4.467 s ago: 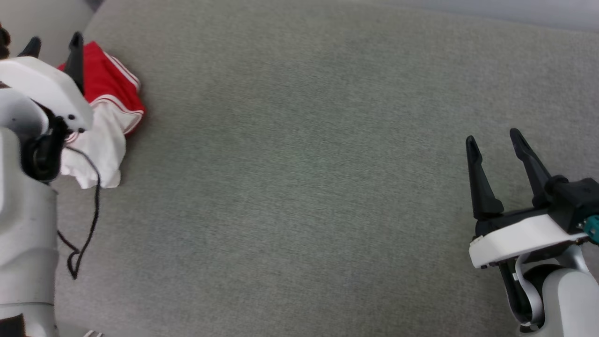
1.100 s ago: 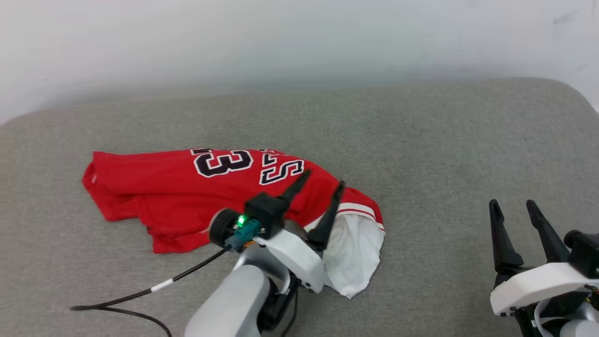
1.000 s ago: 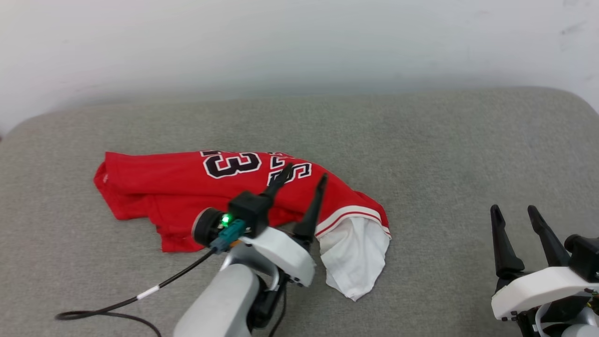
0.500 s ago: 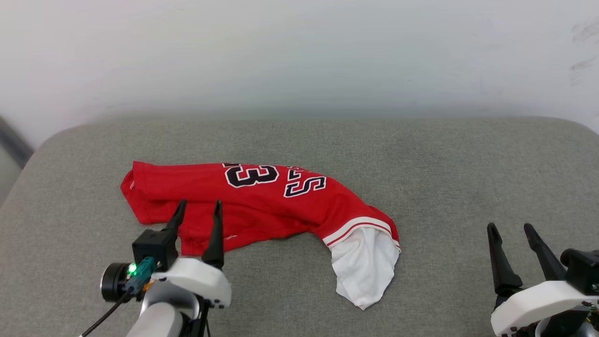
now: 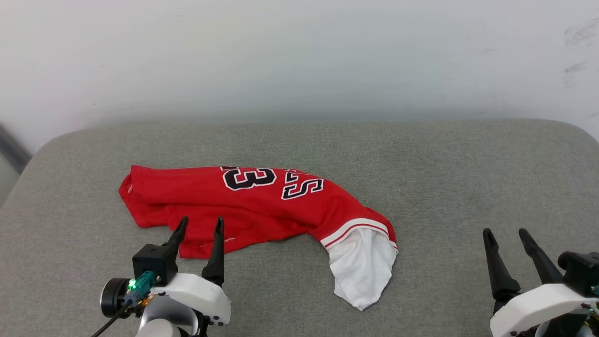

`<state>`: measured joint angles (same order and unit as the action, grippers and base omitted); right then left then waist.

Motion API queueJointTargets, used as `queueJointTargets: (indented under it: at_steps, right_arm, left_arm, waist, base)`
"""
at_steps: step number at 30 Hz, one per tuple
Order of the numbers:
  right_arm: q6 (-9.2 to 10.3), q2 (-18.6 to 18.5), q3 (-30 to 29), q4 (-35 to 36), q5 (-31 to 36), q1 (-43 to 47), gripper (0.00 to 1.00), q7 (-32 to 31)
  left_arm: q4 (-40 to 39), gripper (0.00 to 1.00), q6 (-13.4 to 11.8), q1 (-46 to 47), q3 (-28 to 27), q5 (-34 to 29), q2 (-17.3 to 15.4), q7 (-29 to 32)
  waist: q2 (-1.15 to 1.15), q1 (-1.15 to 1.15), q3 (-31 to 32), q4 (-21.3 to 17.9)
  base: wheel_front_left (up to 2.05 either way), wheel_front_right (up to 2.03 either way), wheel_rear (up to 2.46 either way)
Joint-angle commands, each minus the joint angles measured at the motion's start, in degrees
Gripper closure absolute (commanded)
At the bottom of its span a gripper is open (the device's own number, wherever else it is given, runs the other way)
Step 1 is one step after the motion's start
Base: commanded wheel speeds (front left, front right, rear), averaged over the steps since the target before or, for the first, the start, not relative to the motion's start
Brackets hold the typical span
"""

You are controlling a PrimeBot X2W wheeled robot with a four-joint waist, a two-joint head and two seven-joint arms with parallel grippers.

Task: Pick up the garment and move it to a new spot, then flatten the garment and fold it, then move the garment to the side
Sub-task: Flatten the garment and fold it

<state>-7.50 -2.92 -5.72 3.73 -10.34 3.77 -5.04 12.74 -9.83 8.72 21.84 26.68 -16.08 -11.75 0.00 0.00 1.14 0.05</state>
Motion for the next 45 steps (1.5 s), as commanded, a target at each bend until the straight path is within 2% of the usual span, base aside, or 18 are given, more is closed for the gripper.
queueJointTargets:
  at_steps: [1,4,10,13,16,23,27,34,35,36,37,38,45]
  right_arm:
    - [0.02,0.1,-0.4,-0.6,-1.6,0.9,0.0,-1.0]
    - [0.02,0.1,0.5,-1.9,-2.8,1.2,0.0,-5.3]
    - [0.02,-0.6,5.9,-3.2,-1.2,-0.1,0.0,-21.9]
    - [0.02,-2.5,10.4,-3.1,-1.9,-1.5,0.0,-29.2]
    - [0.02,-4.9,15.7,-2.7,-3.3,-3.5,0.0,-33.8]
    - [0.02,-9.2,25.5,-4.2,-4.8,-9.9,0.0,-38.1]
    - [0.02,-10.6,28.6,-7.8,-5.1,-13.2,0.0,-38.2]
    - [0.01,-10.2,32.9,-16.0,-7.0,-13.6,0.01,-40.0]
    - [-0.07,-10.0,33.6,-16.8,-7.6,-13.4,0.4,-40.4]
    - [-0.07,-10.1,34.2,-17.4,-8.0,-13.3,0.61,-40.6]
    - [-0.07,-10.3,34.5,-17.6,-8.2,-13.4,0.88,-40.4]
    - [-0.07,-10.6,34.8,-17.6,-8.5,-13.7,1.0,-40.1]
    - [-0.04,-12.3,34.1,-9.2,-9.1,-17.3,1.0,-33.4]
  left_arm:
    - [-0.5,0.0,-0.3,-0.2,0.1,0.2,-0.2,0.1]
    - [-1.0,0.0,-0.9,0.1,0.0,-0.1,-0.2,0.2]
    - [-2.3,0.0,-1.1,1.5,0.8,-0.7,0.1,0.3]
    - [-3.1,0.0,-0.8,2.4,1.3,-1.0,0.3,0.0]
    - [-3.7,0.0,-0.7,3.7,1.7,-1.4,0.8,-0.4]
    - [-3.6,0.0,0.2,6.8,2.8,-1.9,2.3,-1.4]
    - [-2.9,0.0,0.7,8.2,3.0,-1.8,3.4,-2.1]
    - [-1.7,0.0,1.0,8.5,2.6,-1.5,4.5,-2.8]
    - [-1.5,0.0,1.0,8.3,2.5,-1.5,4.6,-2.9]
    - [-1.4,0.0,1.1,8.2,2.5,-1.6,4.7,-3.0]
    - [-1.2,0.0,1.2,8.2,2.5,-1.7,4.8,-3.1]
    - [-1.1,0.0,1.1,8.2,2.5,-1.8,4.8,-3.1]
    - [-0.3,0.0,1.0,7.4,2.0,-2.1,4.8,-3.3]
  waist:
    - [0.0,0.0,-0.1,0.1]
    - [0.0,0.0,-0.3,0.3]
    - [0.0,0.0,-2.2,1.5]
    - [0.0,0.0,-4.0,2.5]
    - [0.0,0.0,-6.1,3.8]
    - [0.0,0.0,-11.2,6.9]
    - [0.0,0.0,-13.3,8.2]
    - [0.0,0.0,-14.4,8.9]
    - [0.0,0.0,-14.4,8.9]
    - [0.0,0.0,-14.5,9.0]
    - [0.0,0.0,-14.6,9.0]
    - [0.0,0.0,-14.6,9.1]
    - [0.0,0.0,-12.6,8.1]
  base:
    - [0.0,0.0,0.0]
    - [0.0,0.0,0.0]
    - [0.0,0.0,0.0]
    - [0.0,0.0,0.0]
    - [0.0,0.0,0.0]
    - [0.0,0.0,0.0]
    - [0.0,0.0,0.0]
    - [0.0,0.0,0.0]
    - [0.0,0.0,0.0]
    - [0.0,0.0,0.0]
    - [0.0,0.0,0.0]
    - [0.0,0.0,0.0]
    - [0.0,0.0,0.0]
